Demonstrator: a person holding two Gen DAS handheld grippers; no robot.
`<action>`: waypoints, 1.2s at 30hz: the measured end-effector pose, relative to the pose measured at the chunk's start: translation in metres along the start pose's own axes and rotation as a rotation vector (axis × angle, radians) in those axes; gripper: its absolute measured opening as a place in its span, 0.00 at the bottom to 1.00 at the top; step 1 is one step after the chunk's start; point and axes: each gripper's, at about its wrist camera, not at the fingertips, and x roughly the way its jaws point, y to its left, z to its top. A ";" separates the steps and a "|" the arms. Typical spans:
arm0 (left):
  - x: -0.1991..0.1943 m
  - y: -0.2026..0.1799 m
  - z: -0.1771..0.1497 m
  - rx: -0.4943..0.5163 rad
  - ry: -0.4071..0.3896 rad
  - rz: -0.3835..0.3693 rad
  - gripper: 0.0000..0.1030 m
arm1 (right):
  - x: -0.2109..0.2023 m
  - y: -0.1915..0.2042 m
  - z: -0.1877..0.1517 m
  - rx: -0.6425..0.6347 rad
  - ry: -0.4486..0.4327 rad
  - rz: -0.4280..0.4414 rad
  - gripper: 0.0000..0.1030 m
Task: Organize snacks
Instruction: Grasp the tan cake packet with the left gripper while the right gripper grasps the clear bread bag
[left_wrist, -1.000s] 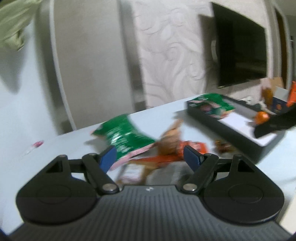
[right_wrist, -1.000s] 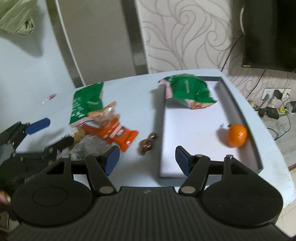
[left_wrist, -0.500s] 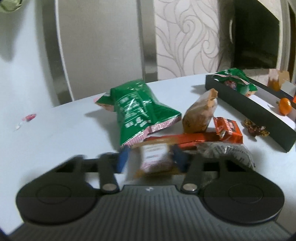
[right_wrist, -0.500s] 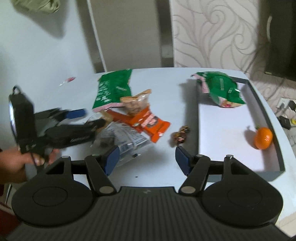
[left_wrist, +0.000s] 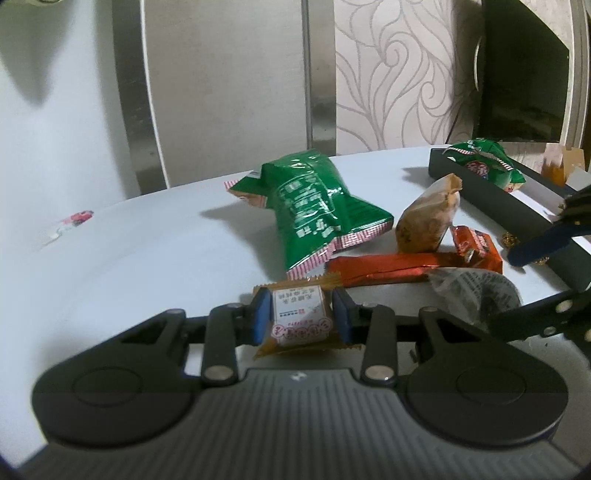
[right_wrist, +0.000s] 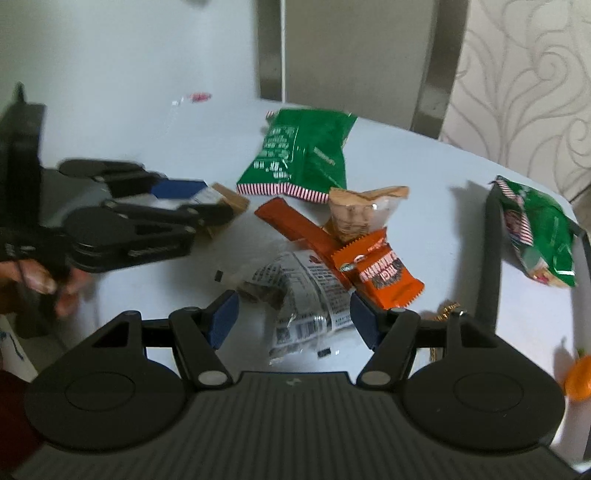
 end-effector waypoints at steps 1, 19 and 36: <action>0.000 0.001 0.000 -0.001 0.002 0.002 0.39 | 0.006 -0.001 0.002 -0.009 0.013 0.001 0.74; 0.007 -0.005 0.001 0.010 0.003 0.042 0.39 | 0.017 -0.013 -0.007 0.028 0.052 -0.021 0.58; 0.005 -0.001 -0.004 -0.010 0.036 0.016 0.46 | 0.006 -0.008 -0.022 0.100 0.053 -0.075 0.70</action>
